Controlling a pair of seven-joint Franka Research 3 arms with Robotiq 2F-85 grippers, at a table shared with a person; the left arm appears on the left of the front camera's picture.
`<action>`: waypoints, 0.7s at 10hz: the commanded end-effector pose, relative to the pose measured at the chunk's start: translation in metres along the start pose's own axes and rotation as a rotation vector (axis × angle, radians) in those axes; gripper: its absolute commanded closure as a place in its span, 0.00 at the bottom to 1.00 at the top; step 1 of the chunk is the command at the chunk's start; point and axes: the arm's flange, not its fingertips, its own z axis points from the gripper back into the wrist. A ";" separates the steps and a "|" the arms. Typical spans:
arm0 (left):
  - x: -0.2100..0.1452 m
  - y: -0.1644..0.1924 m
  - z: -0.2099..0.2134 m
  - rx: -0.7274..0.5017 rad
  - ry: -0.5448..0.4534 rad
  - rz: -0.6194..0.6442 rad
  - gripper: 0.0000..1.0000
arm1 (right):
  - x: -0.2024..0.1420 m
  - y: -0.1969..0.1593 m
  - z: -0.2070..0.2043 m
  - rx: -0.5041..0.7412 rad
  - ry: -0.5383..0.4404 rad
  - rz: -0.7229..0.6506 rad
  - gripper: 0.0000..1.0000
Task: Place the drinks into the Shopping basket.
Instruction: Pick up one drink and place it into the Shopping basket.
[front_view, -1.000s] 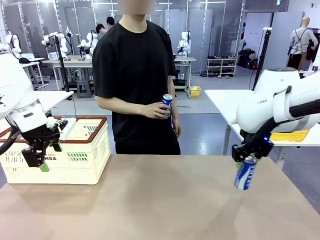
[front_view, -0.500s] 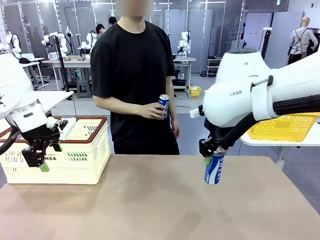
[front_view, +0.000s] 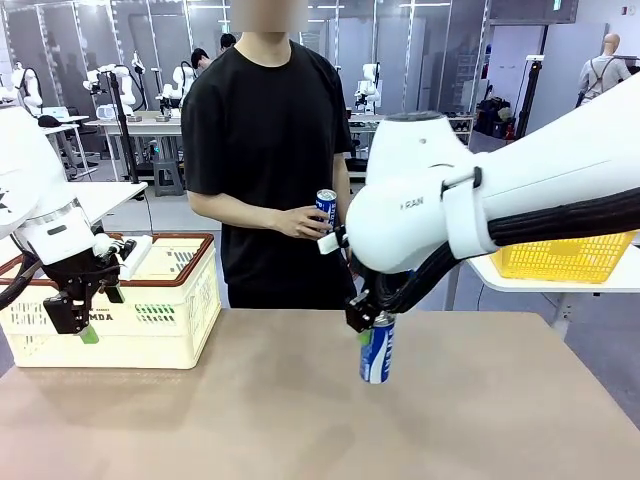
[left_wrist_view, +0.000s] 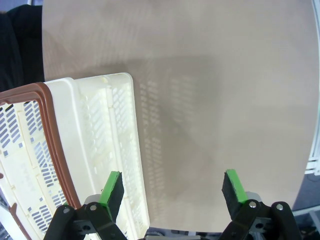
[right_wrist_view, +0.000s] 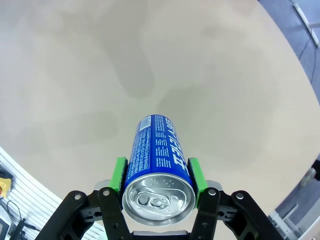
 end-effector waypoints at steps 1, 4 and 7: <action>0.000 0.001 0.001 0.004 0.010 0.003 0.00 | 0.016 -0.003 -0.016 -0.007 -0.034 0.053 0.76; 0.000 0.001 0.001 0.004 0.010 0.003 0.00 | 0.029 0.000 -0.040 -0.013 -0.050 0.089 0.76; 0.000 0.001 0.001 0.004 0.010 0.003 0.00 | 0.036 0.005 -0.055 0.002 -0.058 0.096 0.76</action>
